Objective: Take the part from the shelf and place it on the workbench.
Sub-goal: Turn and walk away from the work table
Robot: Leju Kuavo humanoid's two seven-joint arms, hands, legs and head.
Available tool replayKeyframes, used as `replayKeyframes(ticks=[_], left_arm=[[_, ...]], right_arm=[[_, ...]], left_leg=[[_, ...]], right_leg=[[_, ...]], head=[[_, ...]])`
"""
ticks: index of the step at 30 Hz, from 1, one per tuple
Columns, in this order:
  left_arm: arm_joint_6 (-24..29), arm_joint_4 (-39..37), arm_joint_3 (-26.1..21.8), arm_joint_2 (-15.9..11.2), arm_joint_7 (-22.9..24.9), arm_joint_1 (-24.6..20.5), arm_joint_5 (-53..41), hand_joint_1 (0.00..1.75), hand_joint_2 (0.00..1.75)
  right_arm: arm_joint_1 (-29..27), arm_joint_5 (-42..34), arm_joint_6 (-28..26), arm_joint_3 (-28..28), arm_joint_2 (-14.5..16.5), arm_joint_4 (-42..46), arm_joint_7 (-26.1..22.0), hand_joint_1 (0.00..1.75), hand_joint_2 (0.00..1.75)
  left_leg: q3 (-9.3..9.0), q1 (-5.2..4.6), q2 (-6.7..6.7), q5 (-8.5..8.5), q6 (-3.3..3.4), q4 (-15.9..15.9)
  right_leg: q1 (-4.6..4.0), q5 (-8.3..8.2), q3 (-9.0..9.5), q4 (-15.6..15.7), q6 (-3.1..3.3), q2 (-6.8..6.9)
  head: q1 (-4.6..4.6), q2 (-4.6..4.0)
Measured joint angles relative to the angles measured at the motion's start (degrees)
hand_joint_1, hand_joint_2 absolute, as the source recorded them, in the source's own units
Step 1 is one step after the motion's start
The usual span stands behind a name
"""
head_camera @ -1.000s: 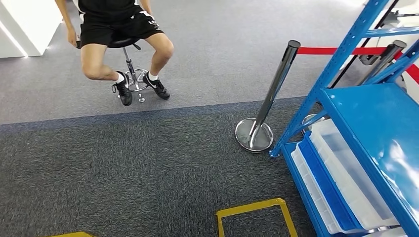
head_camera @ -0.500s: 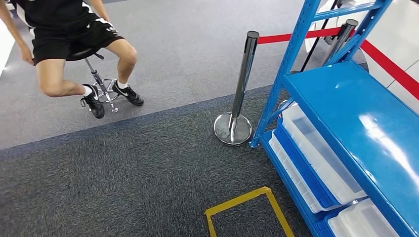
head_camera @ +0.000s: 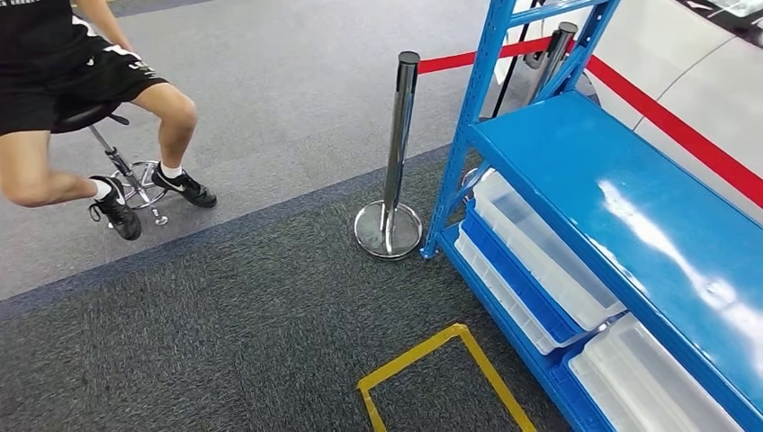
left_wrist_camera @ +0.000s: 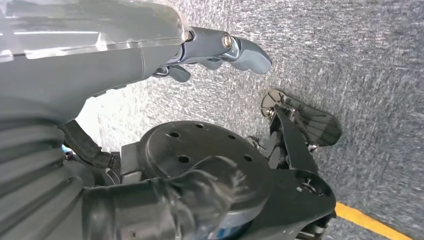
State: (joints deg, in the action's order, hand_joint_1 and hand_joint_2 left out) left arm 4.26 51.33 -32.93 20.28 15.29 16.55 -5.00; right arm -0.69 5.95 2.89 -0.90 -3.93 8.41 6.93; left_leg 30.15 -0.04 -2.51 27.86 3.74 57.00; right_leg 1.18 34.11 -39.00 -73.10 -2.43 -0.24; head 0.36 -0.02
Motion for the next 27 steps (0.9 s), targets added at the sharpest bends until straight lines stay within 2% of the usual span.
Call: replayKeyframes(ticks=[1,3,4,5,7,8,9,10,11,12,13,14,15,16,17,19,20,21,23,25,27], left_arm=[[-0.01,-0.14,-0.13,0.01,-0.02,-0.08,-0.01,0.0,0.0],[-0.05,-0.37,-0.3,0.02,-0.07,-0.2,-0.01,0.0,0.87],[-0.08,-0.46,-0.34,0.02,-0.1,-0.25,-0.07,0.0,1.31],[-0.15,-0.54,-0.39,0.01,-0.15,-0.34,-0.18,0.0,1.75],[-0.38,-0.73,-0.57,-0.01,-0.38,-0.61,-0.6,0.0,1.75],[-0.55,-0.84,-0.71,-0.03,-0.54,-0.75,-0.88,0.0,1.75],[-0.7,-0.99,-0.91,-0.06,-0.72,-0.85,-1.23,0.0,1.75],[-0.87,-1.2,-1.2,-0.09,-0.9,-0.91,-1.63,0.0,1.75],[-1.01,-1.47,-1.58,-0.13,-1.08,-0.99,-2.04,0.0,1.75],[-1.15,-1.81,-2.05,-0.16,-1.28,-1.06,-2.43,0.0,1.75],[-1.29,-2.16,-2.53,-0.17,-1.46,-1.13,-2.75,0.0,1.75],[-1.42,-2.49,-2.97,-0.19,-1.62,-1.2,-3.03,0.0,1.75],[-1.56,-2.79,-3.34,-0.2,-1.79,-1.26,-3.23,0.0,1.75],[-1.68,-3.04,-3.67,-0.21,-1.97,-1.35,-3.36,0.0,1.75],[-1.77,-3.26,-3.97,-0.23,-2.19,-1.47,-3.43,0.0,1.75],[-1.84,-3.81,-4.7,-0.33,-2.7,-1.89,-3.42,0.0,1.75],[-1.87,-4.1,-5.09,-0.4,-2.98,-2.16,-3.43,0.0,1.75],[-1.96,-4.38,-5.46,-0.45,-3.26,-2.45,-3.48,0.0,1.75],[-2.28,-4.82,-6.07,-0.49,-3.77,-2.97,-3.75,0.0,1.75],[-2.57,-5.26,-6.5,-0.5,-4.09,-3.26,-4.02,0.0,1.75],[-2.67,-5.71,-6.88,-0.5,-4.24,-3.36,-4.14,0.0,1.75]], right_arm=[[-0.07,0.0,-0.01,-0.01,0.0,0.0,0.0,0.0,0.0],[-0.1,0.0,-0.02,-0.03,0.01,0.0,0.0,0.0,0.0],[-0.03,0.0,-0.02,-0.03,0.01,0.0,-0.02,0.0,0.0],[0.01,-0.01,0.01,-0.05,0.02,0.0,-0.08,0.0,0.0],[-0.05,-0.03,0.09,-0.15,0.02,-0.01,-0.27,0.0,0.0],[-0.15,-0.08,0.15,-0.24,0.03,-0.02,-0.37,0.0,0.0],[-0.18,-0.13,0.22,-0.33,0.05,-0.02,-0.46,0.0,0.0],[-0.16,-0.22,0.27,-0.39,0.08,-0.02,-0.56,0.0,0.0],[-0.13,-0.38,0.33,-0.44,0.1,-0.02,-0.72,0.0,0.0],[-0.1,-0.64,0.37,-0.51,0.11,-0.02,-0.96,0.0,0.0],[-0.11,-0.98,0.39,-0.63,0.13,-0.02,-1.23,0.0,0.0],[-0.14,-1.36,0.48,-0.78,0.14,-0.02,-1.5,0.0,0.0],[-0.17,-1.72,0.62,-0.94,0.16,-0.02,-1.72,0.0,0.0],[-0.19,-1.96,0.81,-1.13,0.18,-0.02,-1.84,0.0,0.0],[-0.18,-2.1,1.02,-1.3,0.22,-0.02,-1.89,0.0,0.0],[-0.08,-2.04,1.28,-1.57,0.4,-0.02,-1.9,0.0,0.0],[-0.06,-1.94,1.33,-1.64,0.49,-0.02,-1.9,0.0,0.0],[-0.09,-1.84,1.36,-1.69,0.55,-0.02,-1.9,0.0,0.0],[-0.3,-1.71,1.38,-1.73,0.55,-0.04,-1.89,0.0,0.0],[-0.38,-1.68,1.4,-1.76,0.54,-0.08,-1.88,0.0,0.0],[-0.19,-1.67,1.41,-1.79,0.53,-0.09,-1.87,0.0,0.0]], left_leg=[[-0.06,0.01,-0.57,0.11,-0.1,0.01],[-0.34,-0.09,-1.55,0.43,-0.51,0.1],[-0.54,-0.18,-1.95,0.63,-0.83,0.15],[-0.72,-0.25,-2.34,0.8,-1.2,0.17],[-1.18,-0.24,-3.11,0.94,-1.94,0.08],[-1.31,-0.11,-3.1,1.14,-2.29,0.24],[-1.14,0.0,-2.42,1.81,-2.58,1.02],[-0.38,0.12,-1.3,3.1,-2.81,2.86],[1.06,0.28,0.1,4.98,-2.97,6.04],[2.99,0.32,1.21,6.99,-3.06,10.08],[4.93,0.35,1.77,8.51,-3.11,14.0],[6.34,0.35,1.99,9.02,-3.12,16.65],[6.78,0.35,2.07,8.3,-3.04,17.12],[6.13,0.34,2.21,6.48,-2.88,15.19],[4.64,0.34,2.78,4.03,-2.64,11.45],[1.69,0.34,5.13,0.63,-2.13,3.95],[0.95,0.29,5.99,0.0,-1.98,1.91],[0.76,0.22,6.34,0.0,-1.85,1.19],[0.58,0.23,5.24,-0.35,-1.36,0.7],[0.31,0.41,3.94,-0.86,-0.57,-0.08],[0.28,0.42,2.55,-1.02,-0.17,-0.42]], right_leg=[[0.06,-1.73,1.54,2.71,-0.04,0.34],[-0.02,-5.14,5.98,10.75,0.16,2.13],[-0.17,-5.99,7.45,13.57,0.45,2.85],[-0.35,-6.25,8.11,15.0,0.8,3.25],[-0.62,-6.3,7.98,15.36,1.62,2.48],[-0.54,-6.48,8.04,15.56,2.01,2.0],[-0.43,-6.7,8.13,15.81,2.43,1.53],[-0.3,-6.94,8.21,16.05,2.8,1.11],[-0.23,-7.1,8.25,16.18,3.07,0.67],[-0.3,-7.16,8.16,16.18,3.24,0.18],[-0.4,-7.17,8.07,16.12,3.33,-0.37],[-0.49,-7.14,8.03,16.04,3.37,-1.03],[-0.57,-7.11,8.05,15.95,3.4,-1.72],[-0.61,-7.06,8.12,15.85,3.4,-2.44],[-0.63,-7.0,8.17,15.74,3.36,-3.17],[-0.7,-6.83,8.0,15.36,3.06,-4.42],[-0.66,-6.78,7.77,15.2,2.77,-4.91],[-0.6,-6.8,7.52,15.1,2.44,-5.36],[-0.39,-6.9,7.18,15.06,1.73,-5.95],[-0.39,-5.46,6.2,13.02,1.24,-4.02],[-0.33,-1.86,3.24,6.86,0.8,-1.18]], head=[[0.0,0.0],[0.0,0.0],[0.0,0.0],[-0.02,0.0],[-0.02,0.0],[-0.02,0.0],[-0.02,0.0],[-0.04,0.0],[-0.05,0.0],[-0.06,0.0],[-0.07,0.0],[-0.06,0.0],[-0.06,0.0],[-0.07,0.0],[-0.06,0.0],[-0.05,0.0],[-0.05,0.0],[-0.05,0.0],[-0.05,0.0],[0.02,0.0],[0.1,0.0]])
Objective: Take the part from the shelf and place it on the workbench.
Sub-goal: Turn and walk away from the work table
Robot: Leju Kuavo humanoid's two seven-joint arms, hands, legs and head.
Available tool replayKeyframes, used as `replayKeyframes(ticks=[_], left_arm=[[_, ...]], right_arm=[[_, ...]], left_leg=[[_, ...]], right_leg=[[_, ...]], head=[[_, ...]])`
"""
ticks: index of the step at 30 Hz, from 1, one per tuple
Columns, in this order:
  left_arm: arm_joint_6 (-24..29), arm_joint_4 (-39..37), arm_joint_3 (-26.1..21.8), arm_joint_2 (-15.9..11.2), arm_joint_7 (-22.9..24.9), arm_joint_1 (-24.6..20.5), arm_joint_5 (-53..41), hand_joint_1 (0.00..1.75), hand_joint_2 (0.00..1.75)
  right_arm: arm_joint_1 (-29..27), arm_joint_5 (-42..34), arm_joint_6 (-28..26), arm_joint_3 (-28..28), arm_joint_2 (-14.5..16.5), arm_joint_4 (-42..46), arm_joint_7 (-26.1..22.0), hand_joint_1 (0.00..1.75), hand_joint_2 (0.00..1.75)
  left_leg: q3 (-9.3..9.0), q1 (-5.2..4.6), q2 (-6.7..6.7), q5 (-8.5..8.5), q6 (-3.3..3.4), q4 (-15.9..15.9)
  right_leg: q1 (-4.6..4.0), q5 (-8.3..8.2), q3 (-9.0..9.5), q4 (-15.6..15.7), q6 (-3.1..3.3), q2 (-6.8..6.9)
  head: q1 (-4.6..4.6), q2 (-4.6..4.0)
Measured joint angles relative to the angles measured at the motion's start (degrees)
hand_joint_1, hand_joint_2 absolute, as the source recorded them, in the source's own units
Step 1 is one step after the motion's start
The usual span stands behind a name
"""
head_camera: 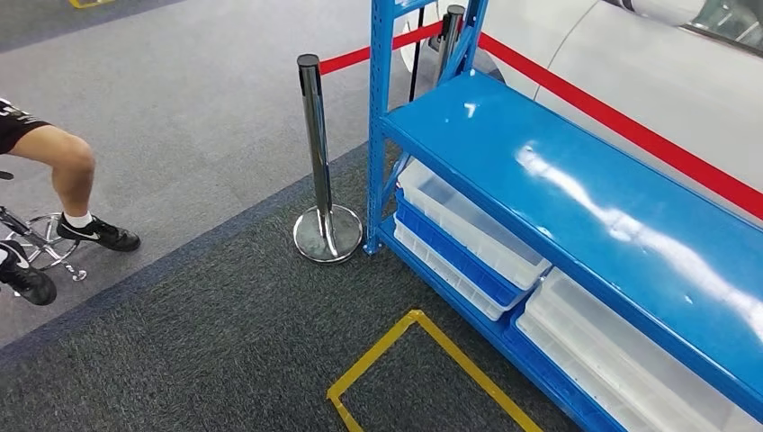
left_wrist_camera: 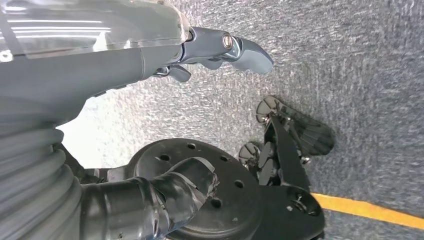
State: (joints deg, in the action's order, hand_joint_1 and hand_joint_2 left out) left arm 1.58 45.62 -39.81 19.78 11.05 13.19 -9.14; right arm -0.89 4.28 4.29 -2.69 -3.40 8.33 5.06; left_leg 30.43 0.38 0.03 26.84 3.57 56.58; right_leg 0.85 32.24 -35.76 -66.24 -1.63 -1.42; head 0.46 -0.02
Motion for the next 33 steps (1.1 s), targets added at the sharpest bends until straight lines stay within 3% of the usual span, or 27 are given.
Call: replayKeyframes(ticks=[2,3,4,7,9,11,13,14,16,17,18,19,22,24,26,28,29,30,32,33], left_arm=[[-0.08,-0.48,-0.44,-0.01,-0.09,-0.09,-0.18,0.0,1.75],[-0.2,-0.73,-0.63,-0.01,-0.21,-0.19,-0.32,0.0,1.75],[-0.39,-0.98,-0.8,-0.02,-0.38,-0.31,-0.53,0.0,1.75],[-1.12,-1.89,-1.44,-0.12,-1.31,-0.83,-1.42,0.0,1.75],[-1.51,-2.56,-2.04,-0.3,-2.02,-1.33,-1.95,0.0,1.75],[-1.97,-3.26,-2.53,-0.5,-2.9,-1.94,-2.39,0.0,1.75],[-2.49,-4.22,-3.08,-0.75,-4.01,-2.66,-2.79,0.0,1.75],[-2.71,-4.85,-3.46,-0.89,-4.58,-3.05,-2.99,0.0,1.75],[-3.02,-6.25,-4.31,-1.14,-5.48,-3.75,-3.29,0.0,1.75],[-3.09,-6.94,-4.7,-1.25,-5.79,-4.03,-3.4,0.0,1.75],[-3.13,-7.56,-5.01,-1.33,-6.05,-4.27,-3.48,0.0,1.75],[-3.14,-8.09,-5.24,-1.4,-6.27,-4.49,-3.54,0.0,1.75],[-3.14,-9.42,-5.92,-1.6,-6.7,-5.09,-3.75,0.0,1.75],[-3.15,-10.31,-6.51,-1.74,-6.85,-5.6,-3.97,0.0,1.75],[-3.26,-11.24,-6.98,-1.84,-6.94,-6.33,-4.14,0.0,1.75],[-3.45,-12.08,-7.3,-1.91,-6.97,-6.87,-4.22,0.0,1.75],[-3.52,-12.46,-7.47,-1.92,-6.99,-7.0,-4.25,0.0,1.75],[-3.58,-12.84,-7.63,-1.96,-7.04,-7.07,-4.32,0.0,1.75],[-3.7,-13.84,-8.01,-2.11,-7.25,-7.19,-4.57,0.0,1.75],[-3.81,-14.42,-8.15,-2.22,-7.4,-7.33,-4.75,0.0,1.75]], right_arm=[[0.12,0.02,0.01,-0.02,-0.01,0.0,0.01,0.0,0.0],[0.08,0.05,0.01,-0.02,-0.01,0.0,0.01,0.0,0.0],[0.02,0.1,0.08,-0.02,-0.01,0.0,0.01,0.0,0.0],[0.04,0.39,0.58,-0.02,-0.03,0.01,-0.07,0.0,0.0],[0.2,0.5,0.83,-0.02,-0.03,0.02,-0.31,0.0,0.0],[0.18,0.51,0.88,-0.02,-0.04,0.02,-0.64,0.0,0.0],[0.19,0.51,0.92,-0.02,-0.05,0.03,-0.95,0.0,0.0],[0.26,0.5,0.96,-0.02,-0.05,0.04,-1.08,0.0,0.0],[0.4,0.39,1.24,-0.02,-0.05,0.04,-1.21,0.0,0.0],[0.43,0.3,1.46,-0.02,-0.05,0.04,-1.25,0.0,0.0],[0.44,0.21,1.72,-0.02,-0.05,0.03,-1.26,0.0,0.0],[0.45,0.14,1.91,-0.02,-0.05,0.03,-1.25,0.0,0.0],[0.53,0.0,2.34,-0.02,-0.01,0.04,-1.22,0.0,0.0],[0.58,-0.14,2.64,-0.03,0.02,0.03,-1.08,0.0,0.0],[0.42,-0.28,2.86,-0.05,0.0,0.02,-0.85,0.0,0.0],[0.27,-0.38,2.96,-0.06,-0.04,0.01,-0.72,0.0,0.0],[0.32,-0.43,2.97,-0.07,-0.05,0.0,-0.67,0.0,0.0],[0.41,-0.47,2.98,-0.07,-0.04,0.0,-0.62,0.0,0.0],[0.54,-0.71,3.2,-0.14,-0.05,0.0,-0.5,0.0,0.0],[0.49,-0.89,3.47,-0.23,-0.05,0.0,-0.43,0.0,0.0]], left_leg=[[0.07,-0.07,-1.41,0.1,0.03,0.04],[0.06,-0.08,-2.05,0.2,-0.02,0.07],[0.01,-0.06,-2.63,0.3,-0.12,0.12],[-0.33,-0.14,-4.07,0.83,-0.86,0.52],[-0.56,-0.28,-4.76,1.19,-1.62,0.73],[-0.84,-0.2,-5.27,1.39,-2.37,0.66],[-0.44,-0.01,-4.05,2.68,-3.03,2.2],[0.55,0.07,-2.9,4.23,-3.26,4.58],[3.94,0.15,-1.06,8.14,-3.38,12.25],[5.57,0.15,-0.73,9.3,-3.35,15.63],[6.47,0.15,-0.59,9.34,-3.24,17.3],[6.34,0.15,-0.48,8.17,-3.07,16.66],[2.0,0.12,1.76,2.16,-2.14,5.86],[0.44,-0.05,3.1,1.0,-1.75,1.82],[0.25,-0.15,2.49,0.92,-1.47,1.41],[-0.1,0.03,1.42,0.44,-0.79,0.65],[-0.19,0.14,0.78,0.22,-0.43,0.27],[-0.22,0.09,0.18,0.16,-0.23,0.14],[-0.13,-0.02,-1.06,0.25,-0.05,0.13],[-0.13,-0.05,-1.61,0.32,-0.06,0.17]], right_leg=[[0.23,2.5,-3.06,-6.3,-0.52,0.85],[0.36,2.28,-3.4,-7.15,-0.72,1.02],[0.49,0.97,-2.52,-5.62,-0.86,1.27],[0.47,-3.94,3.36,5.53,-0.68,3.51],[0.08,-4.55,4.66,8.38,0.06,4.09],[-0.01,-4.71,4.59,8.4,0.89,3.12],[0.2,-5.08,4.68,8.81,1.67,2.31],[0.32,-5.28,4.71,9.0,2.02,1.95],[0.11,-5.38,4.59,9.0,2.37,1.14],[-0.02,-5.38,4.57,8.95,2.46,0.6],[-0.15,-5.35,4.59,8.87,2.51,-0.02],[-0.25,-5.31,4.63,8.78,2.54,-0.67],[-0.43,-5.08,4.63,8.36,2.36,-2.63],[-0.35,-5.04,4.31,8.13,1.83,-3.62],[-0.22,-5.17,4.03,8.18,1.11,-4.33],[-0.21,-4.38,3.47,7.11,0.58,-2.85],[-0.23,-3.05,2.49,5.06,0.35,-1.56],[-0.16,-1.34,1.07,2.13,0.19,-0.23],[0.06,1.86,-2.44,-4.93,-0.23,0.76],[0.2,2.14,-3.35,-6.78,-0.43,0.91]], head=[[0.01,0.0],[0.01,0.0],[0.01,0.0],[0.0,0.0],[-0.02,0.0],[-0.03,0.0],[-0.05,0.0],[-0.05,0.0],[-0.06,0.0],[-0.05,0.0],[-0.06,0.0],[-0.05,0.0],[-0.04,0.0],[-0.04,0.0],[-0.05,0.0],[-0.02,0.0],[0.01,0.0],[0.03,0.0],[0.04,0.0],[0.03,0.0]])
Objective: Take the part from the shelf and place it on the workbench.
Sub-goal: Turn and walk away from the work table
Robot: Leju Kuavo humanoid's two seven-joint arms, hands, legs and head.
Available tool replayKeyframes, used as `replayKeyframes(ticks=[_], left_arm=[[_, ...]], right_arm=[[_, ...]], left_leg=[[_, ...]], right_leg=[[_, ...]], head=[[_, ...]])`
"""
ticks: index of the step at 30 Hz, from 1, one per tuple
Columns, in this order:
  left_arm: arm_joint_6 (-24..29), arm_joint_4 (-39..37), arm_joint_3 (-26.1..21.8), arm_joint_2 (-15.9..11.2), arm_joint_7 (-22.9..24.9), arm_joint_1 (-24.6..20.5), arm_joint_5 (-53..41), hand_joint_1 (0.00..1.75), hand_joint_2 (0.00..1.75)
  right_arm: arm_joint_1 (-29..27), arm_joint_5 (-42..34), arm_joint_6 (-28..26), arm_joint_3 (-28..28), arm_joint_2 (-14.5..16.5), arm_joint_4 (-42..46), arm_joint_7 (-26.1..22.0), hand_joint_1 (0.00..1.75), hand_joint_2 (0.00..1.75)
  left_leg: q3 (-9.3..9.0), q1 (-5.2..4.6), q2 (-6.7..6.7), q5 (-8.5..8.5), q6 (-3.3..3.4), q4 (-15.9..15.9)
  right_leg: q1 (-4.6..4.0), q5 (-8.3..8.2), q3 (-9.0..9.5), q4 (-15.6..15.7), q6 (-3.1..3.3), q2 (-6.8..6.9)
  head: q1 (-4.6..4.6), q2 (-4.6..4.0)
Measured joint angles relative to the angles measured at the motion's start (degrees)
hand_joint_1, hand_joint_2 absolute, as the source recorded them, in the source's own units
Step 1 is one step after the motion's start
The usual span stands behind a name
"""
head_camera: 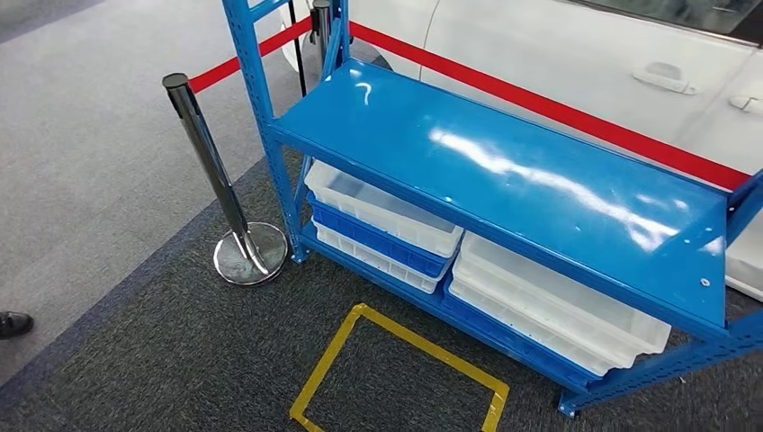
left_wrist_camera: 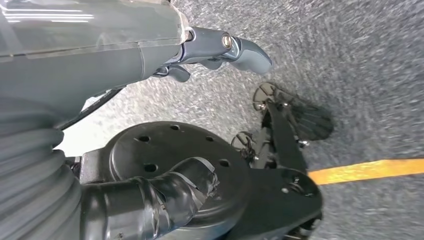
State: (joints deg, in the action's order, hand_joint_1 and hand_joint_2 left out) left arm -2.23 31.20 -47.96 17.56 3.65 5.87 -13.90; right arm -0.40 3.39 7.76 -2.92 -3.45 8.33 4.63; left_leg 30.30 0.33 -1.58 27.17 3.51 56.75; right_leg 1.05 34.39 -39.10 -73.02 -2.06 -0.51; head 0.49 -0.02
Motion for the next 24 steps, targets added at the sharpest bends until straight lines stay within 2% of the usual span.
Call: replayKeyframes(ticks=[1,2,3,5,6,7,9,10,11,13,14,15,16,17,18,19,20,22,24], left_arm=[[-0.15,-0.58,-0.11,-0.11,-0.16,-0.17,-0.21,0.0,1.75],[-0.31,-1.1,-0.18,-0.21,-0.31,-0.35,-0.4,0.0,1.75],[-0.48,-1.64,-0.22,-0.31,-0.51,-0.54,-0.68,0.0,1.75],[-0.84,-2.7,-0.28,-0.58,-1.19,-0.86,-1.42,0.0,1.75],[-0.99,-3.27,-0.29,-0.77,-1.63,-1.08,-1.85,0.0,1.75],[-1.12,-3.79,-0.29,-0.97,-2.01,-1.3,-2.21,0.0,1.75],[-1.31,-4.66,-0.28,-1.34,-2.62,-1.81,-2.85,0.0,1.75],[-1.42,-5.07,-0.26,-1.52,-2.95,-1.97,-3.3,0.0,1.75],[-1.55,-5.53,-0.18,-1.7,-3.37,-2.08,-3.89,0.0,1.75],[-1.76,-6.53,0.18,-2.18,-4.34,-2.14,-5.35,0.0,1.75],[-1.79,-7.02,0.43,-2.47,-4.85,-2.17,-6.12,0.0,1.75],[-1.71,-7.53,0.76,-2.8,-5.35,-2.22,-6.9,0.0,1.75],[-1.55,-8.09,1.15,-3.15,-5.93,-2.32,-7.72,0.0,1.75],[-1.34,-8.77,1.63,-3.56,-6.61,-2.46,-8.57,0.0,1.75],[-1.14,-9.56,2.2,-4.01,-7.29,-2.6,-9.38,0.0,1.75],[-0.98,-10.49,2.8,-4.55,-7.97,-2.72,-10.12,0.0,1.75],[-0.87,-11.42,3.37,-5.04,-8.48,-2.83,-10.69,0.0,1.75],[-0.77,-12.98,4.37,-5.83,-9.08,-3.15,-11.28,0.0,1.75],[-0.62,-13.95,5.08,-6.28,-9.42,-3.6,-11.61,0.0,1.75]], right_arm=[[-0.09,-0.21,0.33,-0.11,0.0,0.0,0.05,0.0,0.0],[-0.21,-0.4,0.69,-0.22,0.0,0.0,0.1,0.0,0.0],[-0.3,-0.57,1.03,-0.32,0.0,0.0,0.14,0.0,0.0],[-0.33,-0.98,1.61,-0.5,0.02,0.0,0.06,0.0,0.0],[-0.34,-1.21,1.9,-0.66,0.04,0.0,-0.03,0.0,0.0],[-0.39,-1.43,2.12,-0.85,0.07,0.0,-0.12,0.0,0.0],[-0.6,-1.78,2.49,-1.22,0.13,0.0,-0.46,0.0,0.0],[-0.68,-2.05,2.65,-1.38,0.21,0.0,-0.84,0.0,0.0],[-0.73,-2.44,2.85,-1.56,0.31,0.0,-1.37,0.0,0.0],[-0.82,-3.49,3.35,-2.17,0.62,0.0,-2.73,0.0,0.0],[-0.88,-4.06,3.56,-2.56,0.8,-0.01,-3.38,0.0,0.0],[-0.95,-4.65,3.73,-2.98,1.04,-0.04,-3.94,0.0,0.0],[-1.0,-5.22,3.83,-3.45,1.28,-0.12,-4.31,0.0,0.0],[-1.02,-5.81,3.89,-3.94,1.56,-0.23,-4.54,0.0,0.0],[-1.03,-6.33,3.87,-4.44,1.84,-0.37,-4.62,0.0,0.0],[-1.06,-6.78,3.8,-4.96,2.14,-0.5,-4.64,0.0,0.0],[-1.05,-7.13,3.7,-5.42,2.39,-0.61,-4.63,0.0,0.0],[-1.16,-7.53,3.57,-6.21,2.74,-0.83,-4.62,0.0,0.0],[-1.4,-7.76,3.55,-6.77,2.93,-1.11,-4.58,0.0,0.0]], left_leg=[[-0.02,-0.01,-0.51,0.1,-0.04,0.07],[-0.08,0.01,-0.94,0.23,-0.14,0.17],[-0.2,0.0,-1.35,0.42,-0.31,0.31],[-0.42,-0.26,-2.04,0.87,-0.88,0.63],[-0.53,-0.38,-2.37,1.05,-1.22,0.73],[-0.64,-0.46,-2.66,1.15,-1.56,0.75],[-0.89,-0.36,-3.05,1.42,-2.23,0.86],[-0.71,-0.26,-2.5,2.06,-2.56,1.58],[-0.04,-0.17,-1.61,3.29,-2.84,3.31],[3.06,0.01,0.45,7.08,-3.18,10.09],[4.93,0.03,0.88,8.68,-3.27,13.94],[6.29,0.04,1.06,9.34,-3.31,16.64],[6.72,0.04,1.14,8.77,-3.29,17.26],[6.07,0.05,1.27,7.08,-3.21,15.55],[4.56,0.1,1.69,4.74,-3.07,12.0],[2.88,0.16,2.71,2.87,-2.9,8.02],[1.6,0.2,3.66,1.62,-2.74,4.75],[0.72,0.14,4.83,1.2,-2.4,2.11],[0.58,0.13,4.03,0.88,-1.76,1.67]], right_leg=[[0.15,-0.7,-0.01,-0.06,-0.18,0.17],[0.27,-2.35,1.13,2.12,-0.29,0.48],[0.35,-4.43,3.19,6.02,-0.3,1.24],[0.1,-6.89,6.61,12.74,0.13,2.95],[-0.08,-7.24,7.36,14.41,0.47,3.42],[-0.26,-7.08,7.33,14.67,0.81,3.31],[-0.17,-7.29,7.25,14.89,1.46,2.37],[-0.02,-7.45,7.36,15.1,1.85,1.94],[0.14,-7.64,7.46,15.32,2.21,1.51],[0.2,-7.83,7.44,15.48,2.69,0.66],[0.14,-7.84,7.34,15.44,2.76,0.18],[0.09,-7.85,7.29,15.37,2.8,-0.38],[0.06,-7.83,7.28,15.28,2.8,-0.99],[0.06,-7.79,7.3,15.14,2.79,-1.66],[0.08,-7.71,7.31,14.95,2.71,-2.34],[0.07,-7.6,7.23,14.7,2.56,-2.96],[0.0,-7.48,7.04,14.37,2.34,-3.5],[-0.06,-7.43,6.54,14.04,1.69,-4.31],[0.13,-7.62,6.29,14.15,0.95,-4.96]], head=[[0.01,0.0],[0.0,0.0],[0.01,0.0],[-0.01,0.0],[-0.01,0.0],[-0.02,0.0],[-0.02,0.0],[-0.03,0.0],[-0.04,0.0],[-0.07,0.0],[-0.07,0.0],[-0.07,0.0],[-0.07,0.0],[-0.07,0.0],[-0.07,0.0],[-0.07,0.0],[-0.06,0.0],[-0.05,0.0],[-0.06,0.0]])
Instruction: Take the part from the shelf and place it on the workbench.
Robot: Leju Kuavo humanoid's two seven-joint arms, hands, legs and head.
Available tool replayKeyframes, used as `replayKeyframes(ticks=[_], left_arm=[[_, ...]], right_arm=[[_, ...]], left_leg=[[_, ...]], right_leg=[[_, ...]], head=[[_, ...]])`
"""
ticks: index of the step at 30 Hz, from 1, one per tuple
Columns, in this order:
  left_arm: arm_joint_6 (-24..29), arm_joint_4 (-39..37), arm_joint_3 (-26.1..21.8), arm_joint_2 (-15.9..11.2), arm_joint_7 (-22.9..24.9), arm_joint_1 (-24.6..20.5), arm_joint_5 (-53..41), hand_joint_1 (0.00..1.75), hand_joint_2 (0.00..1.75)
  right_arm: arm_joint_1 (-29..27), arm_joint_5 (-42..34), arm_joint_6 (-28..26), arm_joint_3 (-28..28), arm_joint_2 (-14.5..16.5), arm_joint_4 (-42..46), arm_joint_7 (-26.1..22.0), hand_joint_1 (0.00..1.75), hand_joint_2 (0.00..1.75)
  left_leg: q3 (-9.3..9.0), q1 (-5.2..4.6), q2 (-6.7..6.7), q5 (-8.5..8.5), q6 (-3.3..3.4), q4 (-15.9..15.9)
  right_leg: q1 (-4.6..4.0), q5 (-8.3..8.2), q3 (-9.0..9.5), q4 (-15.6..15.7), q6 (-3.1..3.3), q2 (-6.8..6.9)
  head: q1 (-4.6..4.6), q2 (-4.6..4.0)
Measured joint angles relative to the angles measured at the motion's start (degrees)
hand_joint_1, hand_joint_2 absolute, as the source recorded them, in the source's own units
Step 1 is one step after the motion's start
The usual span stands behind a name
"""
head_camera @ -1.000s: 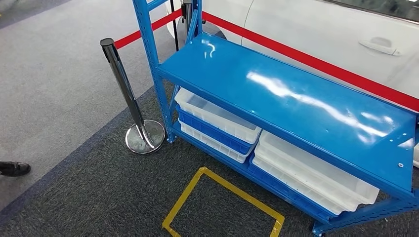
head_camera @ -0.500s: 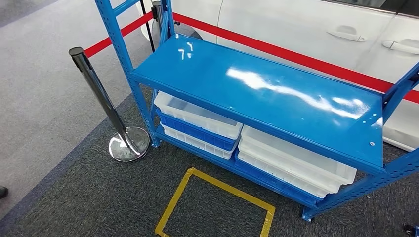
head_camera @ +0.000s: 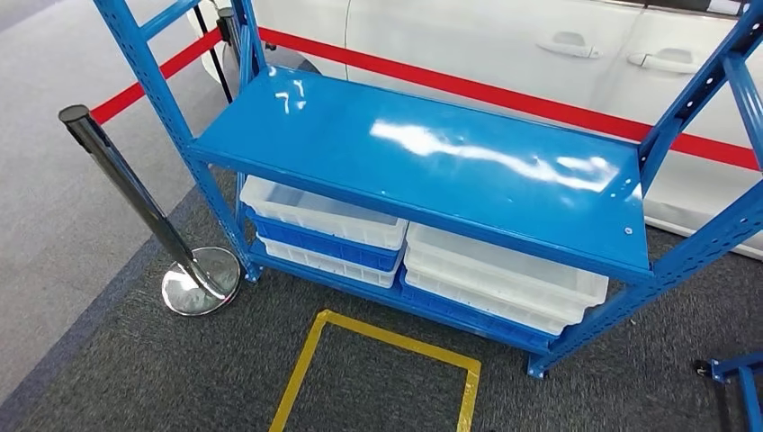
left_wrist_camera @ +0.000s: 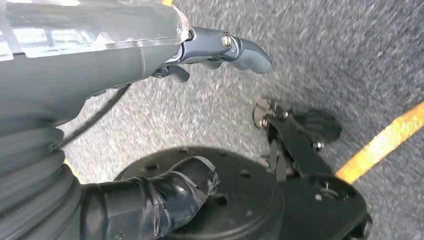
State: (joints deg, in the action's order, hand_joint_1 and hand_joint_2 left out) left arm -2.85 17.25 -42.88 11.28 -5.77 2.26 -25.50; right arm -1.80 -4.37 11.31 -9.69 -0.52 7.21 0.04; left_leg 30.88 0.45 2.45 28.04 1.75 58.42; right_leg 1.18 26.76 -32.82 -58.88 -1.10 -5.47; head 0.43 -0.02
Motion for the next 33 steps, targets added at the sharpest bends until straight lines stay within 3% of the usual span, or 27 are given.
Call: replayKeyframes(ticks=[2,5,6,7,8,9,11,13,15,17,19,21,22,23,25,27,29,33], left_arm=[[0.5,-1.06,0.79,-0.37,-0.5,-0.36,-0.9,0.0,1.75],[1.56,-3.08,2.55,-0.91,-1.44,-0.68,-3.36,0.0,1.75],[1.91,-3.63,3.2,-1.07,-1.74,-0.74,-4.23,0.0,1.75],[2.19,-4.08,3.86,-1.21,-2.03,-0.81,-5.0,0.0,1.75],[2.41,-4.46,4.52,-1.34,-2.31,-0.91,-5.69,0.0,1.75],[2.61,-4.77,5.15,-1.46,-2.55,-1.03,-6.26,0.0,1.75],[2.97,-5.35,6.42,-1.64,-3.13,-1.24,-7.42,0.0,1.75],[3.37,-5.8,7.61,-1.82,-3.82,-1.42,-8.54,0.0,1.75],[3.61,-6.02,8.54,-2.05,-4.2,-1.64,-9.2,0.0,1.75],[3.69,-6.19,9.22,-2.26,-4.31,-1.77,-9.44,0.0,1.75],[3.7,-6.43,9.7,-2.43,-4.36,-1.78,-9.49,0.0,1.75],[3.7,-6.64,10.0,-2.52,-4.37,-1.77,-9.49,0.0,1.75],[3.7,-6.72,10.13,-2.57,-4.37,-1.77,-9.49,0.0,1.75],[3.7,-6.8,10.27,-2.61,-4.37,-1.76,-9.52,0.0,1.75],[3.72,-6.96,10.63,-2.7,-4.36,-1.72,-9.84,0.0,1.75],[3.85,-7.31,11.09,-2.79,-4.19,-1.78,-10.56,0.0,1.75],[4.04,-7.76,11.62,-2.82,-3.49,-2.17,-11.3,0.0,1.75],[4.03,-8.33,12.75,-2.93,-0.5,-2.53,-11.36,0.0,1.75]], right_arm=[[-0.16,-0.68,-0.17,-0.45,0.27,-0.25,0.09,0.0,0.0],[0.05,-3.0,-1.74,-1.8,0.96,-0.53,0.2,0.0,0.0],[0.14,-3.82,-2.45,-2.47,1.3,-0.68,0.2,0.0,0.0],[0.2,-4.49,-2.99,-3.11,1.66,-0.89,0.2,0.0,0.0],[0.22,-4.97,-3.33,-3.69,1.98,-1.12,0.2,0.0,0.0],[0.22,-5.33,-3.49,-4.17,2.23,-1.35,0.25,0.0,0.0],[0.36,-6.09,-3.67,-5.03,2.68,-1.83,0.36,0.0,0.0],[0.71,-7.01,-3.79,-5.95,3.09,-2.31,0.43,0.0,0.0],[0.93,-7.61,-3.88,-6.8,3.42,-2.81,0.44,0.0,0.0],[1.04,-7.81,-3.92,-7.42,3.75,-3.21,0.44,0.0,0.0],[1.21,-7.86,-3.91,-7.81,4.03,-3.48,0.46,0.0,0.0],[1.31,-7.87,-3.91,-8.11,4.11,-3.68,0.48,0.0,0.0],[1.31,-7.87,-3.91,-8.27,4.14,-3.77,0.48,0.0,0.0],[1.31,-7.89,-3.91,-8.45,4.16,-3.86,0.48,0.0,0.0],[1.36,-8.1,-4.01,-8.73,4.3,-4.03,0.56,0.0,0.0],[1.56,-8.34,-4.91,-8.85,4.46,-4.18,1.16,0.0,0.87],[1.73,-8.82,-6.26,-8.92,4.56,-4.42,2.57,0.0,1.75],[1.62,-10.06,-7.12,-9.53,4.59,-4.36,6.22,0.0,1.75]], left_leg=[[-0.32,0.15,-1.12,-0.56,0.85,-0.76],[-0.25,-0.05,-3.02,-0.82,1.38,-1.1],[-0.19,-0.17,-3.67,-0.78,1.41,-1.06],[-0.19,-0.26,-4.31,-0.7,1.42,-1.03],[-0.25,-0.32,-4.87,-0.61,1.39,-0.99],[-0.37,-0.36,-5.37,-0.51,1.31,-0.96],[-0.71,-0.55,-6.27,-0.22,0.97,-0.89],[-0.94,-0.75,-7.14,0.04,0.4,-0.86],[-1.2,-0.86,-8.02,0.2,-0.26,-0.96],[-0.94,-0.78,-6.67,1.45,-0.92,0.4],[1.53,-0.51,-3.93,5.01,-1.38,6.16],[5.14,-0.37,-2.9,8.31,-1.57,13.73],[6.1,-0.35,-2.81,8.48,-1.6,15.59],[6.01,-0.33,-2.75,7.42,-1.57,15.2],[3.07,-0.25,-1.89,2.96,-1.31,8.33],[0.39,-0.22,-0.62,0.32,-0.9,1.58],[-0.06,-0.27,-0.15,0.2,-0.62,-0.2],[-0.17,-0.37,-0.15,0.02,-0.56,-0.43]], right_leg=[[0.03,1.21,-0.76,-1.61,-0.48,1.31],[-0.01,6.55,-5.41,-11.42,-0.85,4.54],[0.03,7.6,-6.84,-14.45,-0.9,4.93],[0.04,7.51,-7.29,-15.54,-0.88,5.13],[0.03,6.37,-6.62,-14.42,-0.77,5.33],[-0.04,4.48,-4.86,-11.26,-0.57,5.72],[-0.49,1.35,-0.69,-3.38,0.18,7.99],[-1.04,0.54,0.95,0.26,0.92,9.33],[-1.04,0.38,0.85,0.57,1.46,8.23],[-0.62,-0.07,1.07,1.12,2.09,7.11],[-0.42,-0.38,1.08,1.39,2.54,6.12],[-0.49,-0.42,0.83,1.25,2.68,4.91],[-0.53,-0.42,0.77,1.15,2.7,4.19],[-0.54,-0.4,0.76,1.0,2.69,3.42],[-0.52,-0.24,0.73,0.59,2.52,1.92],[-0.65,-0.01,0.41,-0.01,2.11,0.88],[-0.77,0.18,0.09,-0.33,1.73,0.48],[-0.77,0.17,0.19,-0.18,2.85,0.54]], head=[[0.02,0.0],[0.03,0.0],[0.04,0.0],[0.03,0.0],[0.04,0.0],[0.04,0.0],[0.03,0.0],[0.02,0.0],[0.01,0.0],[-0.03,0.0],[-0.05,0.0],[-0.05,0.0],[-0.05,0.0],[-0.05,0.0],[-0.05,0.0],[-0.04,0.0],[-0.03,0.0],[-0.02,0.0]])
